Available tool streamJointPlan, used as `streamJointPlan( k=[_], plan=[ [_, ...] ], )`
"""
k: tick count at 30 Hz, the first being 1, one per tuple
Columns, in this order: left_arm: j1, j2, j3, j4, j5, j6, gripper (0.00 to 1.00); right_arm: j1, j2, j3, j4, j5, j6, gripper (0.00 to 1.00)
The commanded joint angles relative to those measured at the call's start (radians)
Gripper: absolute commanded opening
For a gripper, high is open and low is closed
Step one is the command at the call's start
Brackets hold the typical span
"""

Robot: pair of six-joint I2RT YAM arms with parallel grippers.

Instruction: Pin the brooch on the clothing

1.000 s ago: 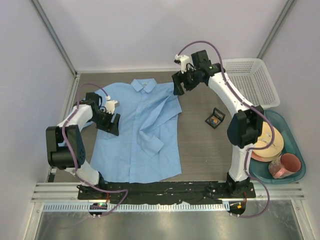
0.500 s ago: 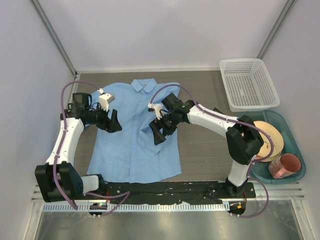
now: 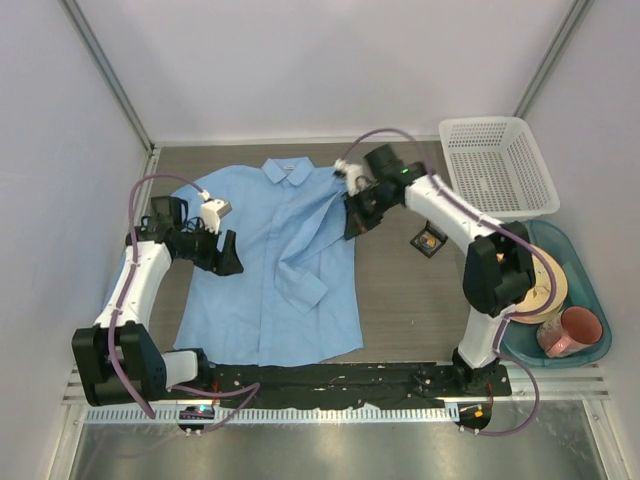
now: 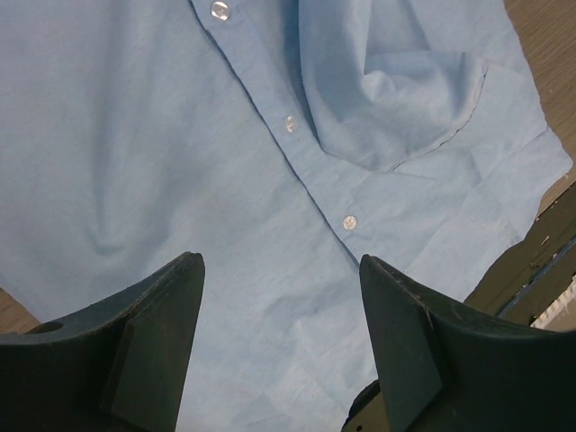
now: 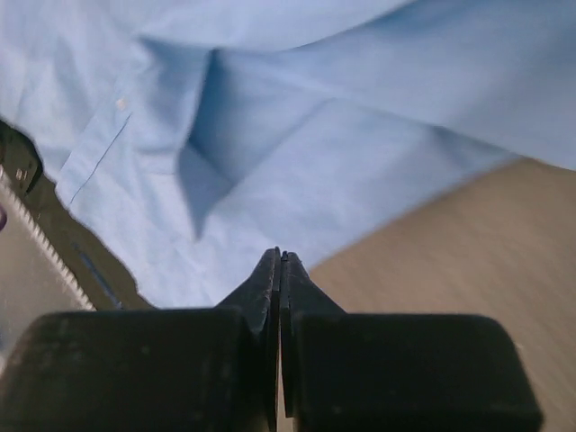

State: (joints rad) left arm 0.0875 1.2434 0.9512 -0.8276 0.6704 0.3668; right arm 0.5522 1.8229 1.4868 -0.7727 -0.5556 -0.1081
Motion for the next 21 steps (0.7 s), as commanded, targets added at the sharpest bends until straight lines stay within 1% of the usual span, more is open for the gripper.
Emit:
streamJointPlan(
  k=[1, 2, 3, 4, 5, 6, 7, 8, 11, 14, 16, 18, 21],
  plan=[
    [0.006, 0.014, -0.023, 0.044, -0.017, -0.005, 0.74, -0.210, -0.024, 0.182, -0.274, -0.004, -0.186, 0.05],
    [0.006, 0.022, -0.023, 0.050, -0.009, -0.011, 0.73, -0.215, -0.014, 0.220, -0.313, -0.045, -0.202, 0.17],
    [0.006, 0.030, -0.025, 0.059, -0.005, -0.017, 0.74, -0.215, -0.010, 0.222, -0.339, -0.082, -0.212, 0.48],
    [0.006, 0.042, -0.023, 0.073, 0.000, -0.031, 0.73, -0.200, -0.010, 0.213, -0.347, -0.122, -0.212, 0.62],
    [0.005, 0.047, -0.020, 0.074, 0.018, -0.031, 0.74, -0.187, -0.016, 0.169, -0.330, -0.185, -0.194, 0.73],
    [0.004, 0.050, -0.019, 0.071, 0.026, -0.031, 0.74, -0.169, -0.022, 0.143, -0.298, -0.188, -0.177, 0.83],
    [0.004, 0.048, -0.016, 0.068, 0.028, -0.034, 0.75, -0.140, -0.034, 0.116, -0.233, -0.187, -0.164, 0.85],
    [0.006, 0.047, -0.009, 0.062, 0.026, -0.034, 0.75, -0.085, -0.037, 0.075, -0.202, -0.181, -0.135, 0.86],
    [0.006, 0.039, -0.003, 0.022, 0.018, -0.006, 0.77, 0.021, -0.027, 0.023, -0.090, -0.156, -0.087, 0.87],
    [0.004, 0.025, -0.002, -0.002, 0.011, 0.009, 0.77, 0.086, 0.013, -0.002, 0.015, -0.118, -0.041, 0.87],
    [0.004, 0.018, -0.012, 0.002, 0.009, 0.009, 0.77, 0.118, 0.039, -0.005, 0.077, -0.061, -0.027, 0.87],
    [0.006, 0.004, -0.017, 0.008, 0.011, 0.004, 0.77, 0.159, 0.094, 0.018, 0.089, -0.037, -0.031, 0.86],
    [0.006, 0.001, -0.020, 0.013, 0.015, 0.004, 0.77, 0.187, 0.159, 0.053, 0.072, -0.035, -0.031, 0.85]
  ],
)
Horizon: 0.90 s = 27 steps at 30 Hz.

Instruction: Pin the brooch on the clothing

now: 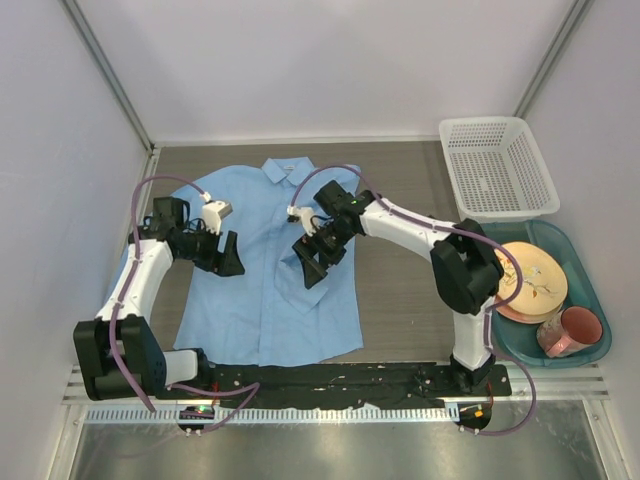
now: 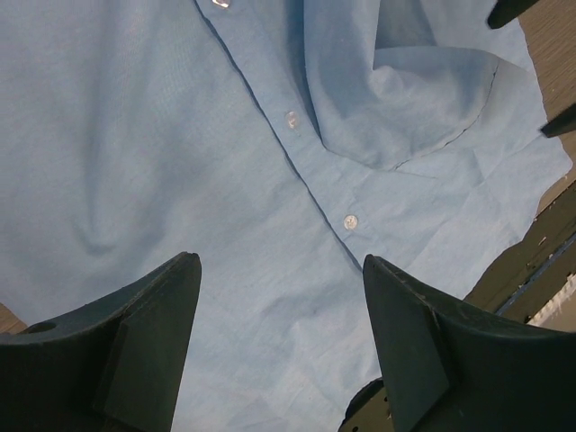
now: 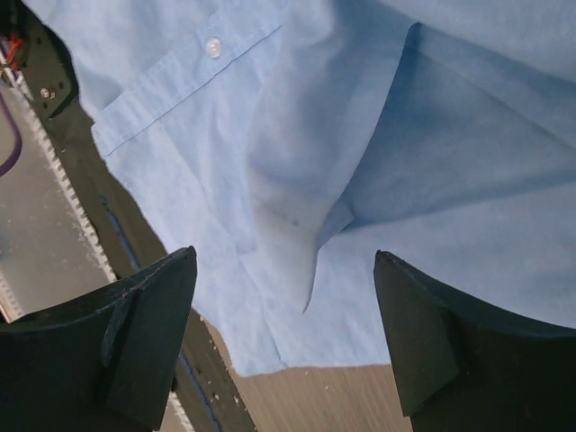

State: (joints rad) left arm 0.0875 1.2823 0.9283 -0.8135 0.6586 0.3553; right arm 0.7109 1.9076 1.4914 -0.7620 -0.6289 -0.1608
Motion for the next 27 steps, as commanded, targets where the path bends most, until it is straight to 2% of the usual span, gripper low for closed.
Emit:
streamJointPlan(
  k=[1, 5, 8, 9, 10, 13, 16, 17, 20, 21, 22, 24, 25, 27],
  plan=[
    [0.005, -0.040, 0.003, 0.004, 0.026, 0.016, 0.77, 0.030, 0.082, 0.052, 0.055, 0.040, 0.023, 0.84],
    [0.006, -0.037, 0.001, 0.014, 0.032, 0.008, 0.76, 0.036, 0.100, 0.032, 0.062, 0.069, 0.027, 0.80],
    [0.006, -0.037, -0.003, 0.025, 0.044, -0.001, 0.76, 0.035, 0.091, 0.041, 0.056, 0.074, 0.035, 0.36],
    [0.006, -0.037, -0.005, 0.031, 0.042, 0.001, 0.75, 0.035, 0.085, 0.049, 0.044, 0.077, 0.026, 0.05],
    [0.005, -0.029, -0.006, 0.033, 0.036, 0.002, 0.75, 0.032, 0.061, 0.061, -0.003, 0.083, 0.012, 0.01],
    [0.006, 0.004, -0.002, 0.028, -0.008, 0.017, 0.72, -0.008, -0.016, 0.130, -0.133, 0.138, -0.087, 0.01],
    [0.003, 0.047, 0.015, 0.027, -0.108, 0.028, 0.67, -0.126, -0.073, 0.209, -0.254, 0.227, -0.210, 0.01],
    [0.003, 0.084, 0.021, 0.027, -0.134, 0.037, 0.66, -0.208, -0.084, 0.246, -0.285, 0.260, -0.233, 0.01],
    [0.003, 0.158, 0.038, 0.037, -0.211, 0.037, 0.62, -0.351, -0.050, 0.473, -0.466, 0.303, -0.345, 0.01],
    [0.003, 0.176, 0.041, 0.043, -0.233, 0.033, 0.61, -0.440, -0.007, 0.540, -0.512, 0.317, -0.370, 0.01],
    [0.001, 0.192, 0.044, 0.048, -0.241, 0.027, 0.60, -0.476, 0.013, 0.667, -0.602, 0.355, -0.434, 0.01],
    [0.003, 0.227, 0.050, 0.063, -0.257, 0.010, 0.57, -0.581, 0.074, 0.780, -0.698, 0.406, -0.492, 0.01],
    [0.003, 0.235, 0.050, 0.066, -0.267, 0.005, 0.56, -0.622, 0.090, 0.867, -0.717, 0.450, -0.540, 0.01],
    [0.000, 0.262, 0.050, 0.074, -0.281, -0.002, 0.54, -0.684, 0.132, 0.926, -0.734, 0.497, -0.588, 0.01]
  ],
)
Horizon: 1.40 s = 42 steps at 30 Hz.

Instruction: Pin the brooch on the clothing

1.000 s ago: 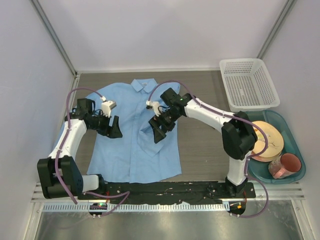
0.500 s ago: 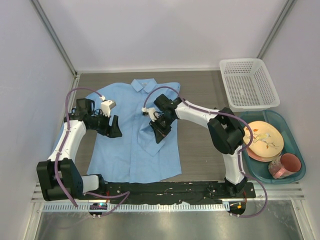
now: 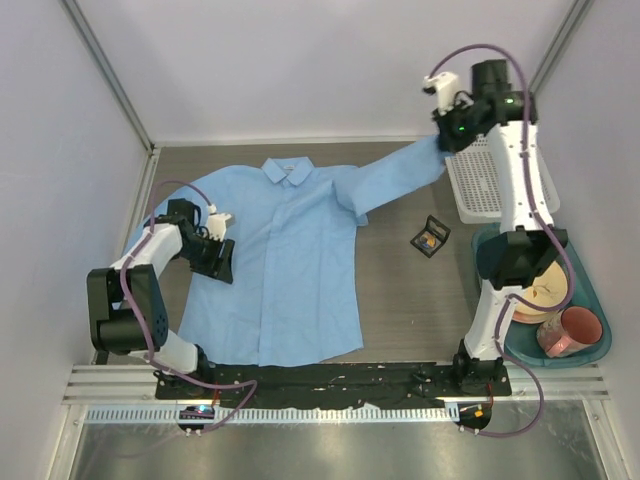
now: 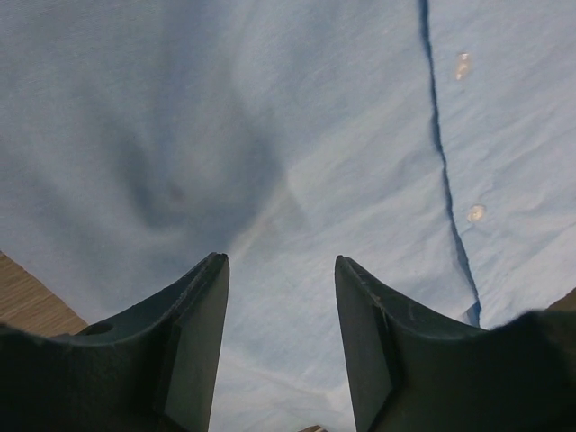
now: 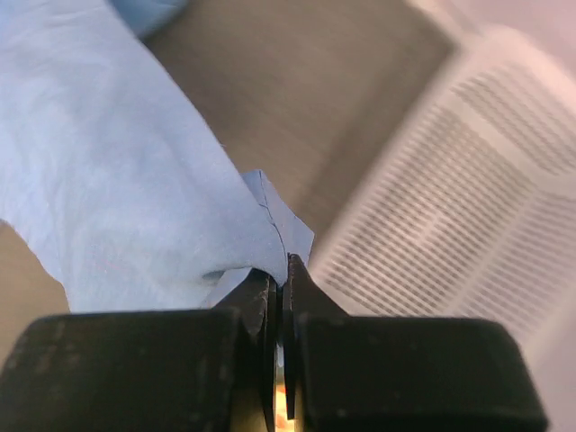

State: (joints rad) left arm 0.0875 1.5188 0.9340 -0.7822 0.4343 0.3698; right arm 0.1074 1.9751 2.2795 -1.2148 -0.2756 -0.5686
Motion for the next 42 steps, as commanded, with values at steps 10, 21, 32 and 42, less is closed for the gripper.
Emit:
streamJointPlan(
  k=[10, 21, 32, 42],
  plan=[
    [-0.042, 0.070, 0.032, 0.011, -0.100, -0.028, 0.46, -0.348, 0.178, 0.163, -0.161, 0.314, -0.316, 0.01],
    [-0.046, 0.083, 0.074, -0.020, -0.101, -0.042, 0.43, -0.448, 0.295, 0.153, -0.095, 0.398, -0.340, 0.01],
    [-0.048, 0.067, 0.078, -0.031, -0.053, -0.040, 0.44, -0.448, 0.320, 0.170, -0.106, 0.374, -0.300, 0.82],
    [-0.011, -0.054, 0.173, -0.042, 0.139, -0.058, 0.59, -0.439, 0.099, 0.183, -0.086, 0.098, -0.235, 0.94]
  ],
)
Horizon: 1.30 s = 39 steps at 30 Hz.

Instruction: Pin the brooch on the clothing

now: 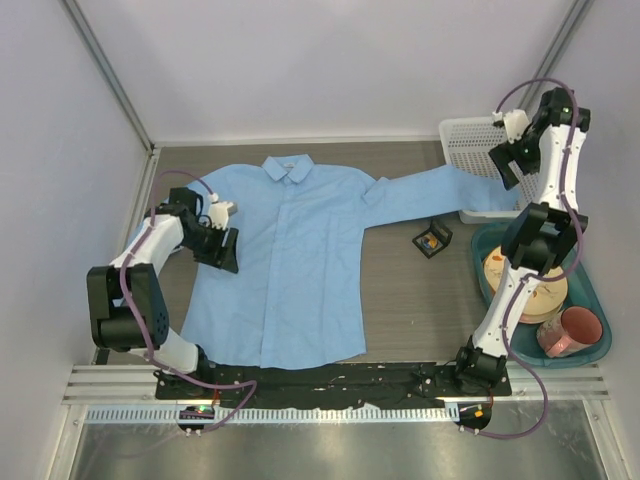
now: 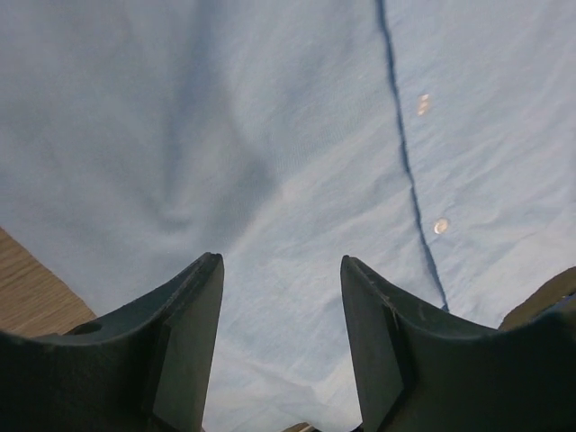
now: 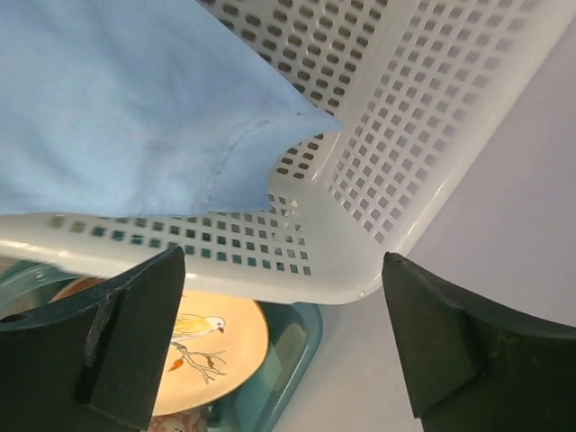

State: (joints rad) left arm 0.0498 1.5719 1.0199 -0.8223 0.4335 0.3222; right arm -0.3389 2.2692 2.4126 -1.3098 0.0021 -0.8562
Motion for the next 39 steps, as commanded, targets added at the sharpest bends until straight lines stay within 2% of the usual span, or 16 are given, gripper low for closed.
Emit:
streamJointPlan(
  k=[1, 5, 8, 10, 11, 12, 15, 18, 23, 27, 35, 39],
  plan=[
    [0.031, -0.121, 0.101, 0.014, 0.154, -0.014, 0.61, 0.009, -0.221, 0.042, 0.009, -0.223, 0.068, 0.95],
    [0.036, -0.158, 0.144, 0.106, 0.157, -0.049, 0.67, 0.092, -0.309, -0.023, 0.014, -0.306, 0.146, 0.94],
    [0.032, -0.113, 0.215, 0.193, 0.114, -0.109, 0.69, 0.217, -0.353, -0.122, 0.104, -0.315, 0.276, 0.87],
    [0.032, -0.032, 0.271, 0.219, 0.070, -0.172, 0.69, 0.297, -0.369, -0.211, 0.176, -0.362, 0.359, 0.78],
    [0.030, -0.003, 0.334, 0.230, 0.050, -0.198, 0.69, 0.319, -0.370, -0.243, 0.261, -0.379, 0.461, 0.75],
    [0.027, 0.022, 0.359, 0.244, 0.019, -0.228, 0.68, 0.339, -0.370, -0.309, 0.308, -0.396, 0.505, 0.67],
    [0.027, 0.121, 0.436, 0.307, -0.044, -0.316, 0.67, 0.432, -0.340, -0.397, 0.464, -0.433, 0.664, 0.54],
    [0.027, 0.203, 0.491, 0.368, -0.064, -0.377, 0.65, 0.515, -0.261, -0.406, 0.537, -0.442, 0.752, 0.48],
    [0.018, 0.376, 0.606, 0.336, -0.065, -0.374, 0.57, 0.632, -0.127, -0.405, 0.628, -0.432, 0.824, 0.43],
    [0.019, 0.464, 0.661, 0.250, -0.061, -0.330, 0.56, 0.687, -0.056, -0.414, 0.661, -0.366, 0.830, 0.43],
    [0.019, 0.516, 0.580, 0.201, -0.145, -0.285, 0.49, 0.698, 0.059, -0.423, 0.675, -0.218, 0.853, 0.38],
    [0.021, 0.499, 0.507, 0.190, -0.197, -0.262, 0.46, 0.696, 0.056, -0.515, 0.646, -0.191, 0.842, 0.37]
  ],
)
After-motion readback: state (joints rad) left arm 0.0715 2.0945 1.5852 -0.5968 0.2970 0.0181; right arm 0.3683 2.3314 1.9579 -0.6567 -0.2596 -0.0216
